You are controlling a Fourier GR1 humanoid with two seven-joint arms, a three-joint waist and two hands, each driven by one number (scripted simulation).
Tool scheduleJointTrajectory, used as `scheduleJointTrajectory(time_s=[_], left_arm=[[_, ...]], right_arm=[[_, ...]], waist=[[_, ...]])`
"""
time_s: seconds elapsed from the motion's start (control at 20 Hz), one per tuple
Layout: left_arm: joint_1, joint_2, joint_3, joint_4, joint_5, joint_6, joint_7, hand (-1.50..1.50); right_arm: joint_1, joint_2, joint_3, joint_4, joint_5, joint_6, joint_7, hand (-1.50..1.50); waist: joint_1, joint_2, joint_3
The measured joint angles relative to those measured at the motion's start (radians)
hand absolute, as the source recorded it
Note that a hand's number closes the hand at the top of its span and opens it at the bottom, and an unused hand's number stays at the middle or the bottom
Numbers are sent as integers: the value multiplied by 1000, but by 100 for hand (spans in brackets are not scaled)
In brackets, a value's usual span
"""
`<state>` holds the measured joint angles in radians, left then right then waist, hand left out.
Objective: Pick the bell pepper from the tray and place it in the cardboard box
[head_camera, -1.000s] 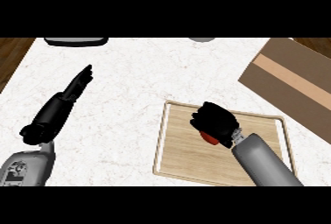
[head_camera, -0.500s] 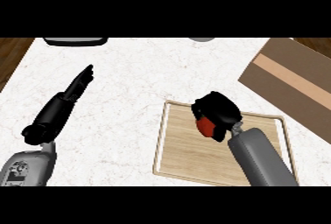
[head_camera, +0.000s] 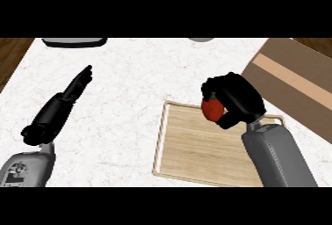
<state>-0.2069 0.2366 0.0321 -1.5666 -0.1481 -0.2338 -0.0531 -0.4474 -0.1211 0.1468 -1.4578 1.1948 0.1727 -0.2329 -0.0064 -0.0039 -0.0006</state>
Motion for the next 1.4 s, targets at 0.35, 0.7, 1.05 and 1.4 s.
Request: scheduleJointTrajectory(time_s=[0.35, 0.7, 1.05, 1.4], left_arm=[[-1, 12, 19, 17, 7, -11, -14, 0], [-29, 17, 28, 24, 16, -27, -4, 0], [-7, -12, 0, -1, -9, -13, -9, 0], [-19, -16, 0, 4, -10, -17, -4, 0]], right_arm=[[-66, 32, -211, -134, -91, 35, 205, 150], [-203, -55, -434, -34, -169, 14, 303, 150], [-305, -244, -546, 246, -183, -40, 232, 150], [-355, -424, -549, 547, -158, 90, 154, 150]], waist=[[-4, 1, 0], [9, 5, 1], [21, 9, 1], [31, 14, 1]])
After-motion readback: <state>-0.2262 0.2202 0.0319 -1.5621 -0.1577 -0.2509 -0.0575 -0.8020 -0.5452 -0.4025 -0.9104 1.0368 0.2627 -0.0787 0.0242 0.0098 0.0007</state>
